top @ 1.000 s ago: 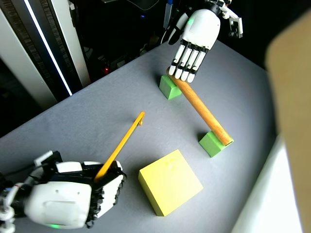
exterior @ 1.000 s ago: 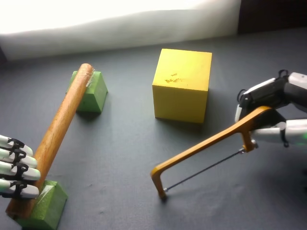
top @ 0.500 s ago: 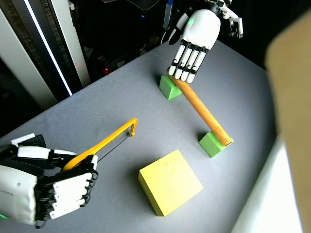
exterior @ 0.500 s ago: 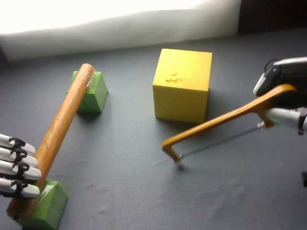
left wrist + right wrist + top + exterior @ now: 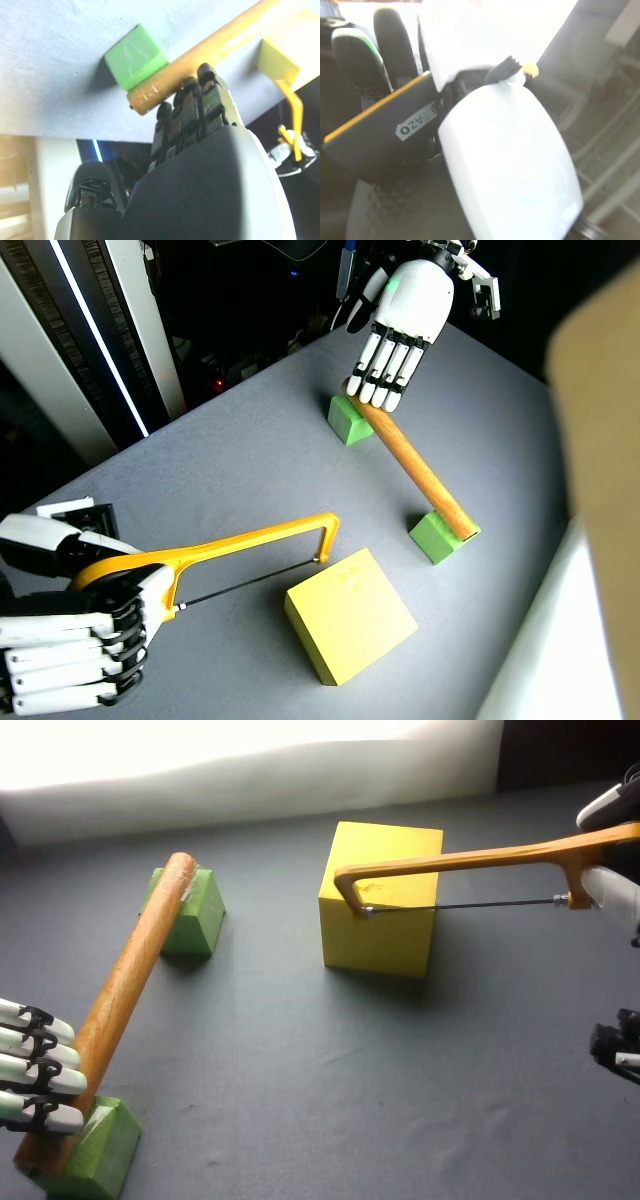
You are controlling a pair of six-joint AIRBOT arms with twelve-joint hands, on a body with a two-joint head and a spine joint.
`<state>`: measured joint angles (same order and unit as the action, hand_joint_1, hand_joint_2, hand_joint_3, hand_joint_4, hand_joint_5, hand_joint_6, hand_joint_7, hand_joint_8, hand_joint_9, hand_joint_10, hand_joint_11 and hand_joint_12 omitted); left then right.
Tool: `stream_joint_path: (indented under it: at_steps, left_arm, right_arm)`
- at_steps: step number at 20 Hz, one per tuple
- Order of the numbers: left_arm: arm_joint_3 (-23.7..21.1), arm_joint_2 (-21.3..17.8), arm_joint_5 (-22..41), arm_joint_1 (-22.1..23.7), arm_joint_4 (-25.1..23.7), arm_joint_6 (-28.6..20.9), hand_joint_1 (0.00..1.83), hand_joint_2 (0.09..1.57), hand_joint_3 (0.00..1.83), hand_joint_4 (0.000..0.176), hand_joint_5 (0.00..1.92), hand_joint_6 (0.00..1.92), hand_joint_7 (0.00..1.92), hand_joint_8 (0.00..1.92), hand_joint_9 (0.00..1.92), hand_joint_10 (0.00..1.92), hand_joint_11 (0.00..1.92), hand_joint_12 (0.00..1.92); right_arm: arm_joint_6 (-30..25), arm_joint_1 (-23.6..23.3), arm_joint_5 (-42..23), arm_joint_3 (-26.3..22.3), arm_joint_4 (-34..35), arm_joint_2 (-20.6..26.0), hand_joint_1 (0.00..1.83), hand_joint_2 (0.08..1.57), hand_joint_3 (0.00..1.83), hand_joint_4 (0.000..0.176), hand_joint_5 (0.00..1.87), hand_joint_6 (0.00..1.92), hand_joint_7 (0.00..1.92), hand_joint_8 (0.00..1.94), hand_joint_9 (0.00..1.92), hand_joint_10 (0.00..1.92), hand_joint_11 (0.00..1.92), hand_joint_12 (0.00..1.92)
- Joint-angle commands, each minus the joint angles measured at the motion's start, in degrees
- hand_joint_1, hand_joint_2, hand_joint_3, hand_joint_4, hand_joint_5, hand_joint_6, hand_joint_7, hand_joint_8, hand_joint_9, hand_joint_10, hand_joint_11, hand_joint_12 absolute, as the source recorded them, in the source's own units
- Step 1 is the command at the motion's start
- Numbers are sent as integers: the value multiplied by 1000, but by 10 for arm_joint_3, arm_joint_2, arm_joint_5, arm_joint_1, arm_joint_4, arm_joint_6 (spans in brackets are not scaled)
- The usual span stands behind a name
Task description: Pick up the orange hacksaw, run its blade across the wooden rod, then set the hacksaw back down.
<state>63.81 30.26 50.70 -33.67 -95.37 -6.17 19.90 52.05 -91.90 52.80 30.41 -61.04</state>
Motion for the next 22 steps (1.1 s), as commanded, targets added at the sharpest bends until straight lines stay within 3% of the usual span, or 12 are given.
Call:
stream_joint_path:
  at_steps: [1, 3, 8, 9, 10, 11, 13, 22]
  left_arm:
    - [5, 2, -1, 7, 22, 0, 0, 1265, 0, 0, 123, 5, 86, 3, 65, 3, 0, 244]
    - [5, 2, -1, 7, 22, 0, 9, 1259, 0, 0, 193, 14, 121, 6, 89, 6, 0, 321]
    - [5, 3, -1, 8, 26, 0, 52, 1262, 0, 0, 101, 0, 66, 1, 52, 0, 0, 224]
    - [5, 3, -1, 8, 26, 0, 39, 1267, 2, 0, 83, 0, 60, 1, 46, 0, 0, 215]
    - [5, 3, -1, 8, 26, 0, 28, 1261, 0, 0, 81, 1, 54, 0, 45, 0, 0, 218]
    - [5, 3, -1, 8, 26, 0, 37, 1259, 0, 0, 77, 0, 57, 1, 46, 0, 0, 220]
    - [4, 3, -1, 8, 26, 0, 26, 1263, 0, 0, 74, 5, 46, 4, 41, 3, 0, 226]
    - [5, 4, -2, 9, 26, 0, 17, 1273, 3, 0, 56, 2, 35, 1, 11, 3, 0, 92]
  right_arm:
    - [-9, -12, -74, -4, -26, -3, 1383, 1110, 0, 0, 866, 924, 1037, 947, 976, 1262, 819, 1475]
    - [-3, -30, -74, -14, -25, -22, 1383, 1112, 1, 0, 863, 929, 1035, 950, 973, 1265, 822, 1475]
    - [27, -73, -74, -16, 7, -78, 1378, 1127, 1, 0, 813, 993, 1004, 998, 957, 1298, 818, 1460]
    - [32, -82, -74, -13, 16, -91, 1270, 1144, 4, 0, 815, 1067, 1017, 1088, 957, 1091, 816, 1452]
    - [37, -90, -74, -9, 22, -104, 1250, 1148, 0, 0, 826, 1061, 1017, 1113, 978, 1001, 812, 1460]
    - [53, -103, -74, 3, 28, -125, 1354, 1124, 0, 0, 854, 955, 1020, 1008, 962, 1224, 804, 1460]
    - [68, -124, -74, 33, 30, -160, 1384, 1103, 0, 0, 873, 918, 1053, 911, 1001, 1223, 841, 1415]
    - [43, -175, -74, 128, 38, -294, 1376, 1132, 0, 0, 817, 991, 993, 1027, 940, 1310, 785, 1497]
